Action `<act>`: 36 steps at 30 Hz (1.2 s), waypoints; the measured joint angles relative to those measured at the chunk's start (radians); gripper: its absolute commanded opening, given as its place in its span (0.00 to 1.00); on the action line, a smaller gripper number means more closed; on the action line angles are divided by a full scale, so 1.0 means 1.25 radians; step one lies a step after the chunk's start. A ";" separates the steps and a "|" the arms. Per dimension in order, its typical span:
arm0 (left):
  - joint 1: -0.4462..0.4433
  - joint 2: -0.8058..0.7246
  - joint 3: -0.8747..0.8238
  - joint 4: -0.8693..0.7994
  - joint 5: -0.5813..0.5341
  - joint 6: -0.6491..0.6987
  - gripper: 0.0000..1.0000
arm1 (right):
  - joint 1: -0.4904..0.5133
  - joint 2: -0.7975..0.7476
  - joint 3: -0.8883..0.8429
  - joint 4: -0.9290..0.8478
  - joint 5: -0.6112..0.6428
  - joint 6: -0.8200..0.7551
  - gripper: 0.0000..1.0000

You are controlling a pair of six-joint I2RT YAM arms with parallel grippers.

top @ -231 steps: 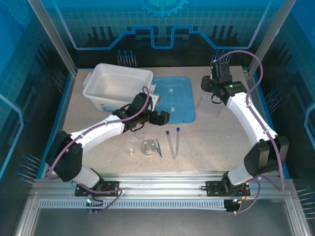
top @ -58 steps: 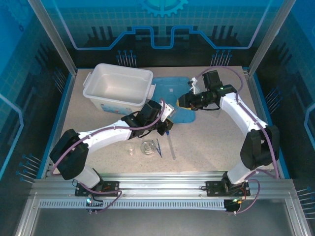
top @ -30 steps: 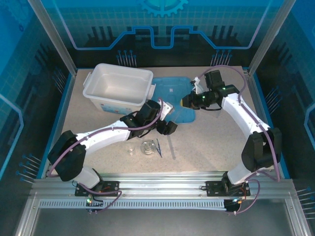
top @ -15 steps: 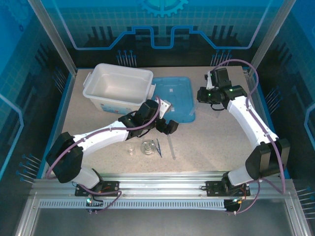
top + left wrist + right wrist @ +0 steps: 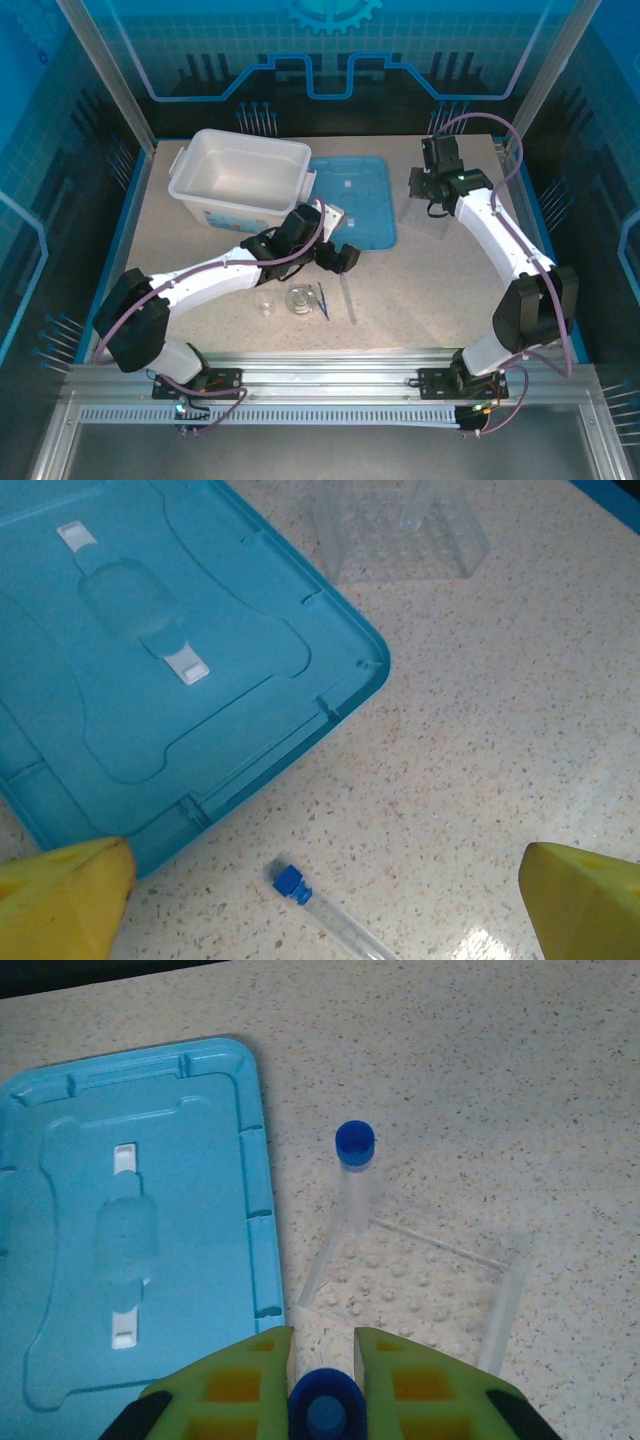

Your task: Organize the chemistry lab equipment

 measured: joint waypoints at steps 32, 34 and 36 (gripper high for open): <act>0.000 0.000 -0.009 -0.017 -0.014 0.000 0.99 | -0.028 0.133 0.022 0.055 0.023 -0.003 0.14; 0.000 0.000 -0.009 -0.017 -0.014 0.000 0.99 | -0.028 0.141 0.022 0.056 0.023 -0.003 0.14; 0.000 0.000 -0.009 -0.017 -0.014 0.000 0.99 | -0.028 0.148 0.022 0.058 0.023 -0.003 0.15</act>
